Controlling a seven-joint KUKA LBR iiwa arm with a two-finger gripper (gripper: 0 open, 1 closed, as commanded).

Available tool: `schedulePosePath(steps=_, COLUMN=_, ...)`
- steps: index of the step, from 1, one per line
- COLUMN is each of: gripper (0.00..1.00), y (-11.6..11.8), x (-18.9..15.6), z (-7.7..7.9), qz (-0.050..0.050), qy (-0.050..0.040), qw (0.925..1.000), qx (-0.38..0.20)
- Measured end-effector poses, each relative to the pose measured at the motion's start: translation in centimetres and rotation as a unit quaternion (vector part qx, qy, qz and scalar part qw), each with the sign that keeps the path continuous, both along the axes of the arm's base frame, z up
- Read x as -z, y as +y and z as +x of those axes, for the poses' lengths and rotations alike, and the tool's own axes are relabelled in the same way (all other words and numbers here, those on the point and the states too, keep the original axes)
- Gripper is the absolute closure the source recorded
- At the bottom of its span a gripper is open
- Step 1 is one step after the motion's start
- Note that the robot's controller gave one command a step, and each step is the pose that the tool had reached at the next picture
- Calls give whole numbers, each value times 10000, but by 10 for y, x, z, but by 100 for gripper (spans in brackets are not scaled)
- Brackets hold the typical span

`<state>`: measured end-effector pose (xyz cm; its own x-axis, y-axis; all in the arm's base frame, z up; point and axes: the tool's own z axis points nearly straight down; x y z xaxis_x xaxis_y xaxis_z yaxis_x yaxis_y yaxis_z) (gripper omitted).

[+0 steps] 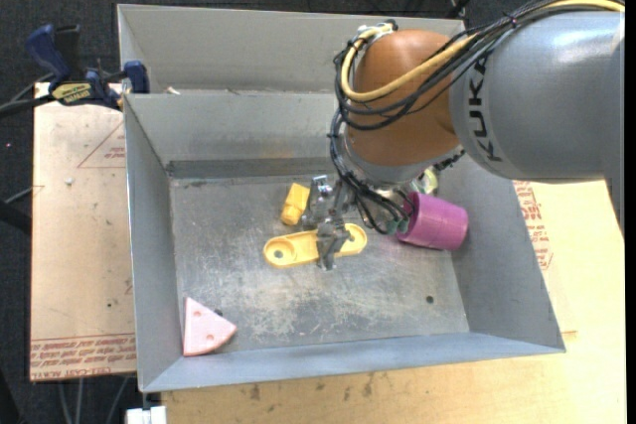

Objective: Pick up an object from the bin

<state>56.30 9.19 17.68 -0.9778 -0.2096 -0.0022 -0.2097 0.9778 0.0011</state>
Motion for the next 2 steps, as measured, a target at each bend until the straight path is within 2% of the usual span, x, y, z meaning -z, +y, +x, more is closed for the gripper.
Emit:
schedulePosePath(steps=1, gripper=100, y=-17, x=28, z=0, qz=4, qy=-20, qw=9989, qx=-473)
schedulePosePath(steps=2, gripper=100, y=-10, x=63, z=6, qz=-10, qy=1, qw=9863, qx=-1650)
